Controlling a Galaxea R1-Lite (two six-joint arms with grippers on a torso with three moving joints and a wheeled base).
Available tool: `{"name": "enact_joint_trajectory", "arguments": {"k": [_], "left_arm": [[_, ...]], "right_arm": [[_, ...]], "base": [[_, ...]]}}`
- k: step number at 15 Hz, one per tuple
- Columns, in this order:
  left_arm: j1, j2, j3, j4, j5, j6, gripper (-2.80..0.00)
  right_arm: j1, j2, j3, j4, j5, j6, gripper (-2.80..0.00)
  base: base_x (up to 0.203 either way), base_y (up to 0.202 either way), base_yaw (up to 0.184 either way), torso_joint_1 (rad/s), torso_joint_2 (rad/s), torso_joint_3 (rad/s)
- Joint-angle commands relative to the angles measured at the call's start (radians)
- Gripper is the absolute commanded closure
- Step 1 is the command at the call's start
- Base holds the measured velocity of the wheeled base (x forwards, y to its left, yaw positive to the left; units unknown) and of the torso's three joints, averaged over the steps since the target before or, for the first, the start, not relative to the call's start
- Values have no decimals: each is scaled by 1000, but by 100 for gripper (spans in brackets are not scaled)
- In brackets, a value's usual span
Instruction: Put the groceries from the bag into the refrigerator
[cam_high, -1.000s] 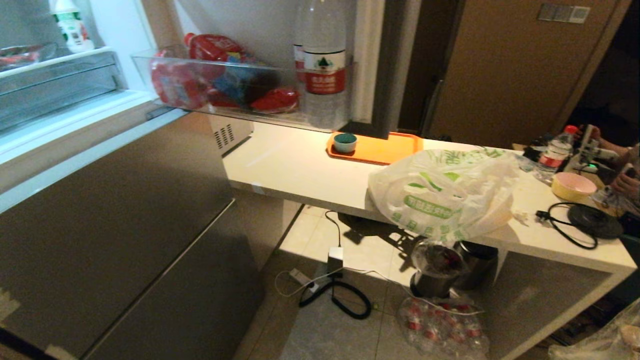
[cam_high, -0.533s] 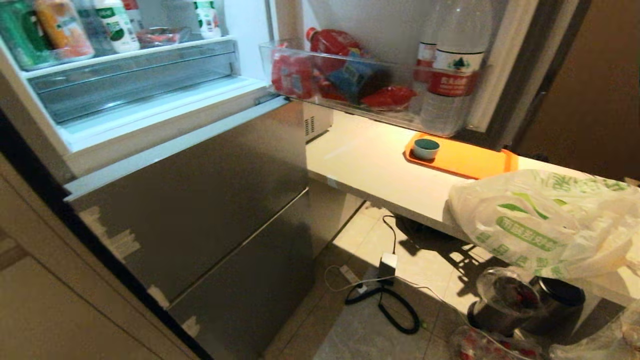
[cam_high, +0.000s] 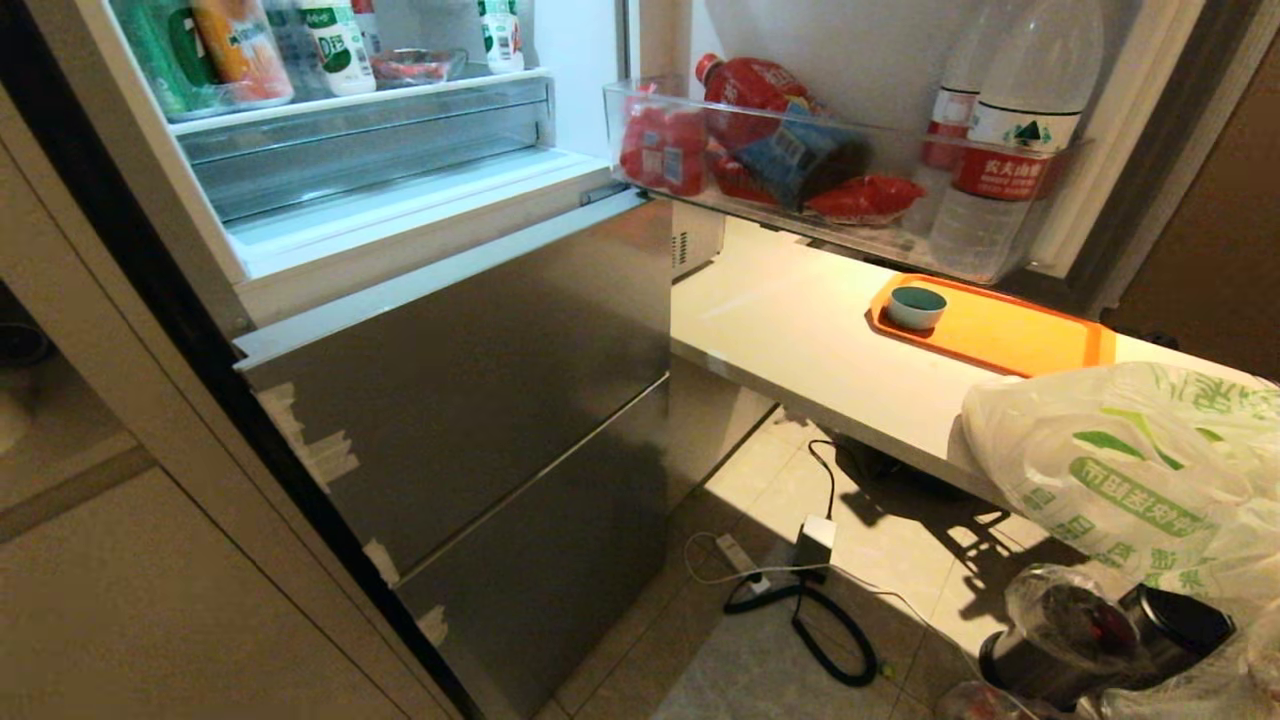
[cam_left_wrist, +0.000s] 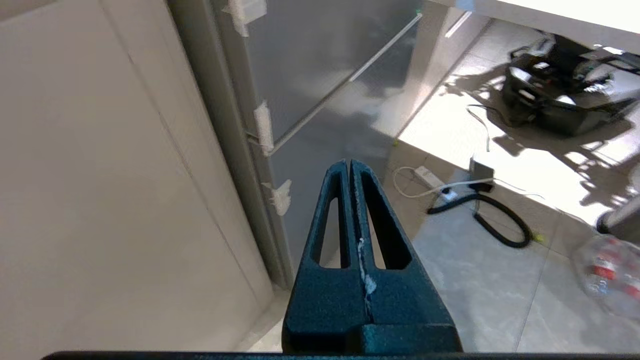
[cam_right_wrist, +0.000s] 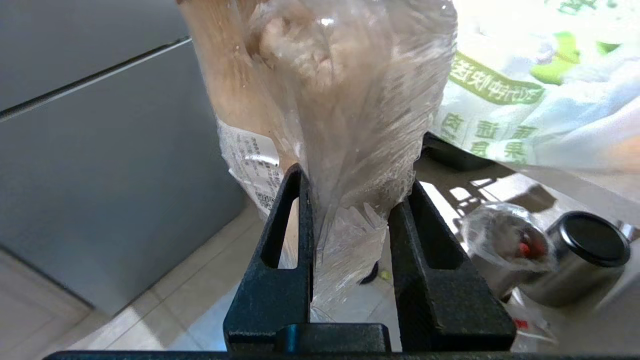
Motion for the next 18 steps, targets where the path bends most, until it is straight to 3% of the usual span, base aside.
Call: {"name": "enact_joint_trajectory", "arguments": {"k": [1,12,15,18], "left_arm": [[0,2,0,1,-1,-2,0],[0,2,0,0,10,-11,0],[0,2,0,1,10,-11,0],[0,2,0,1,10,-11,0]], "right_arm": [[1,1,0,-1,1,0,0],[1,1,-2,-3,-1,3,0],[1,42,-122,18,-64,15,0],[2,275,-238,46,-125,84,0]], "base": [[0,0,0,0,0,0],[0,0,0,0,0,0],[0,0,0,0,0,0],[0,0,0,0,0,0]]}}
